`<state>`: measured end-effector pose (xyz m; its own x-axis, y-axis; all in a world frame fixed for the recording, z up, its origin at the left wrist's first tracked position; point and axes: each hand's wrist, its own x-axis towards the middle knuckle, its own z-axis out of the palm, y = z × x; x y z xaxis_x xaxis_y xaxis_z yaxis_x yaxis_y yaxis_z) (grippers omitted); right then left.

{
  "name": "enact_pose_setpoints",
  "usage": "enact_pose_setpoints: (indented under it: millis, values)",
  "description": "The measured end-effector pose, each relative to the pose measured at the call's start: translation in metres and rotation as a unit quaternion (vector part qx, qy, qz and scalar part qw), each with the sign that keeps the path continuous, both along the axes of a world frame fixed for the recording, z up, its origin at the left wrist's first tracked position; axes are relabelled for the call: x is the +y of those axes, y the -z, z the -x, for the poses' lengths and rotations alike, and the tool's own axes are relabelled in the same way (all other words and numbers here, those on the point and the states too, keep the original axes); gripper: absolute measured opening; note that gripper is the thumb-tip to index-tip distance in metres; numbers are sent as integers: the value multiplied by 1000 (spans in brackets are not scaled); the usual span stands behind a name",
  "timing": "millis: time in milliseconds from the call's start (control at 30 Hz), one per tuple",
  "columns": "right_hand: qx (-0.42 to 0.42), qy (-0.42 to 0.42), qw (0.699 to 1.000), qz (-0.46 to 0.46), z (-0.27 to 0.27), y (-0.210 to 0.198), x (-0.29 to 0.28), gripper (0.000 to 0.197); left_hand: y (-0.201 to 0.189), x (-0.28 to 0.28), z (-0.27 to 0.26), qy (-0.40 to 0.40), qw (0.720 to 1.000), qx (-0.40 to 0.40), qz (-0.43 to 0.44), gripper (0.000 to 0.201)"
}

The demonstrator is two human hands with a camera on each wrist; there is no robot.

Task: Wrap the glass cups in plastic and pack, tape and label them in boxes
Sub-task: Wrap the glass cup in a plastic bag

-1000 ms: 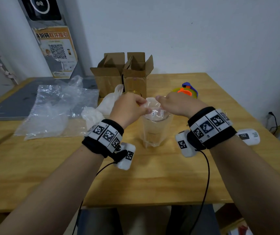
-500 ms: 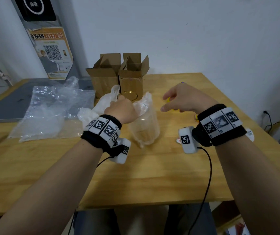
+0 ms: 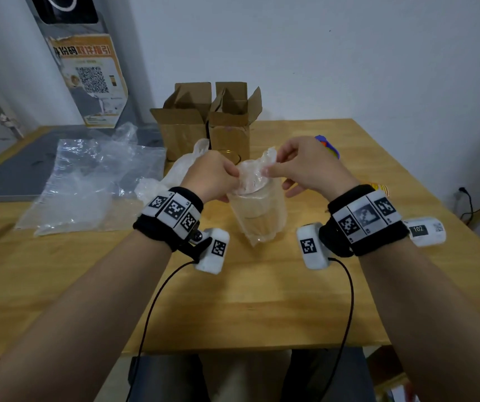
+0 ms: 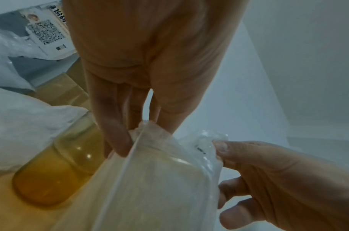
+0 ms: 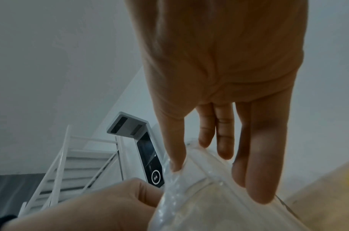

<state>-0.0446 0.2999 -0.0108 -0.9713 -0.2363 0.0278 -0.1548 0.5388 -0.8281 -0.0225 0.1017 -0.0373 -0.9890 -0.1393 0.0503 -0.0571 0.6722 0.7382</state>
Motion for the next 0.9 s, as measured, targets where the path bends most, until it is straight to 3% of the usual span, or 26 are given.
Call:
enact_pose_setpoints:
  millis: [133,267,500,900]
  values:
    - [20,7,1000,-14,-2,-2,5,30,-9,-7,11,-12,998,59,26,18]
    - [34,-30,992,-119,-5,2,2,28,-5,-7,18,-2,997,41,65,12]
    - [97,-10,982,-163,0,-1,-3,16,-4,-1,10,23,998,33,47,20]
    - [88,-23,983,-158,18,34,-32,28,4,-4,-1,-6,994,-14,-106,13]
